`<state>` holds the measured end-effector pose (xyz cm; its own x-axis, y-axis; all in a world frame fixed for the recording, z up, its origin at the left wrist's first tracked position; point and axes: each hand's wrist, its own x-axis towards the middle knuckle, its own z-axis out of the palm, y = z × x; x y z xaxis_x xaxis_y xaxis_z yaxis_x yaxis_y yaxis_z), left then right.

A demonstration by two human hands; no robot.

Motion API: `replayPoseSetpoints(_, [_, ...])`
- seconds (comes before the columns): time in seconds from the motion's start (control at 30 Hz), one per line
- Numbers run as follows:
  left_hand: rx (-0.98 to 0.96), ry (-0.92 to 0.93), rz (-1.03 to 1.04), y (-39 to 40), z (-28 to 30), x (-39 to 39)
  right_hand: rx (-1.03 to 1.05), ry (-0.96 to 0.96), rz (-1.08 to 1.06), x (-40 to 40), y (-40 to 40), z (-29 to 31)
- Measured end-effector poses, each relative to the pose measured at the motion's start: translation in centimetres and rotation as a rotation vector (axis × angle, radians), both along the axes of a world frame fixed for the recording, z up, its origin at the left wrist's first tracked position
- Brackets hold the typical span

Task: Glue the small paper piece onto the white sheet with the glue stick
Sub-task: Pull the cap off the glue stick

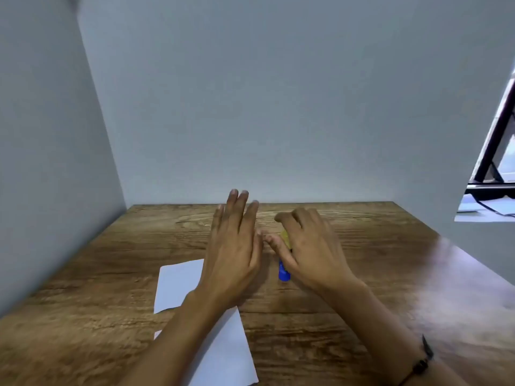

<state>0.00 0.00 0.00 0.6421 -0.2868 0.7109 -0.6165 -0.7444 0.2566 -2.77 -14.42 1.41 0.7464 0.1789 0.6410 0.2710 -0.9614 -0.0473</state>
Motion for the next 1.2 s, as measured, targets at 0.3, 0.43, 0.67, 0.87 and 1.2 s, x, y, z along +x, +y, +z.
replayPoseSetpoints(0.3, [-0.011, 0.163, -0.199, -0.6, -0.9, 0.1, 0.127, 0.007, 0.172, 0.9, 0.0, -1.7])
replayPoseSetpoints(0.43, [-0.149, 0.243, -0.288, -1.0, -0.7, -0.2, 0.283, -0.033, 0.265, 0.3, 0.8, -1.2])
replayPoseSetpoints(0.67, [-0.138, 0.175, -0.245, -1.1, -0.3, -0.6, 0.264, -0.047, 0.222, -0.3, 0.5, -0.5])
replayPoseSetpoints(0.87, [-0.158, 0.195, -0.262, -0.9, 0.5, -0.7, 0.278, -0.039, 0.343, -0.4, 0.5, 0.2])
replayPoseSetpoints(1.2, [-0.184, 0.264, -0.276, -0.4, 0.8, -0.7, 0.223, -0.015, 0.486, -0.8, -0.2, 1.1])
